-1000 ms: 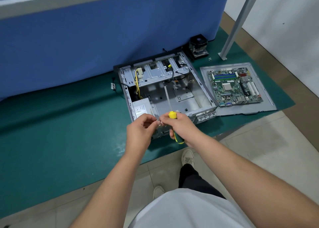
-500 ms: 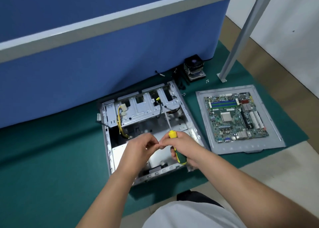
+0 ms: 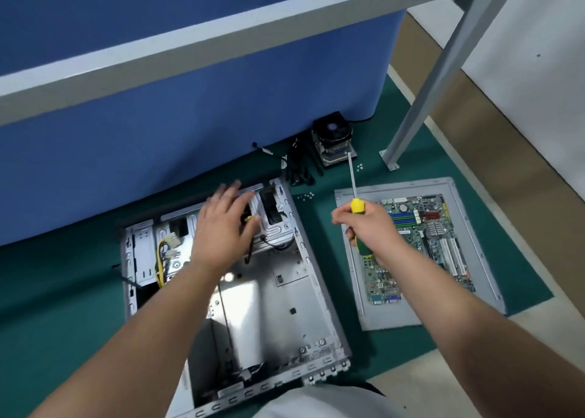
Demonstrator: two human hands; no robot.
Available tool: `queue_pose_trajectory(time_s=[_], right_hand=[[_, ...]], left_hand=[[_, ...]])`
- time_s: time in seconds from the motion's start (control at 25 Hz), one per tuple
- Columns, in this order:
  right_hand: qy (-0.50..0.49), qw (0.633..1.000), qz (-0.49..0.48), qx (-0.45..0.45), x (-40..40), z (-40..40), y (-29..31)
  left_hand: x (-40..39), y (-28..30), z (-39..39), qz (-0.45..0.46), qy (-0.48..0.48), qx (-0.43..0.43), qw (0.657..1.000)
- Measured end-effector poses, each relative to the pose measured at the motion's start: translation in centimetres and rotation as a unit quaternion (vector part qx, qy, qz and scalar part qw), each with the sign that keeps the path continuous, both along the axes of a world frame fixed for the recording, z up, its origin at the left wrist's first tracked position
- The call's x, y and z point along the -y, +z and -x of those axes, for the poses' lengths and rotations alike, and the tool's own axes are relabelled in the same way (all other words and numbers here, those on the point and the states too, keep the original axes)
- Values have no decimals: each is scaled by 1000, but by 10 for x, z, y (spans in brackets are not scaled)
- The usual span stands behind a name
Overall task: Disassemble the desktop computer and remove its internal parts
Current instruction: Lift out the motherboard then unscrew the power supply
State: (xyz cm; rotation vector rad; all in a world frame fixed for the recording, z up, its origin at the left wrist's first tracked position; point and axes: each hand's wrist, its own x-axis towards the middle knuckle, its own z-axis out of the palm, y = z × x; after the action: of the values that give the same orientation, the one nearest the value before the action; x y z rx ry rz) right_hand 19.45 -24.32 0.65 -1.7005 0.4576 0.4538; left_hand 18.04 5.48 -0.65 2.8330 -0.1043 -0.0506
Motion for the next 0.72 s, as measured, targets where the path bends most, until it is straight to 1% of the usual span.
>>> queue_pose_trajectory(time_s=[0.08, 0.12, 0.2, 0.32, 0.48, 0.64, 0.72], right_hand=[[-23, 998, 48, -23, 10, -25, -19], [-25, 997, 71, -31, 11, -37, -30], [-23, 993, 113, -33, 14, -64, -49], [-27, 982, 188, -10, 25, -109, -72], [-76, 957, 278, -20, 43, -159, -98], [-68, 932, 353, -47, 57, -179, -123], [-90, 922, 374, -52, 55, -185, -133]], left_hand=[[-1, -16, -11, 4, 33, -40, 999], [-1, -23, -12, 1, 40, -43, 998], [0, -35, -10, -19, 48, -21, 998], [-2, -44, -11, -39, 56, 7, 998], [-3, -50, -13, -43, 61, 22, 997], [-2, -51, -12, -45, 63, 36, 996], [-2, -52, -12, -46, 66, 43, 996]])
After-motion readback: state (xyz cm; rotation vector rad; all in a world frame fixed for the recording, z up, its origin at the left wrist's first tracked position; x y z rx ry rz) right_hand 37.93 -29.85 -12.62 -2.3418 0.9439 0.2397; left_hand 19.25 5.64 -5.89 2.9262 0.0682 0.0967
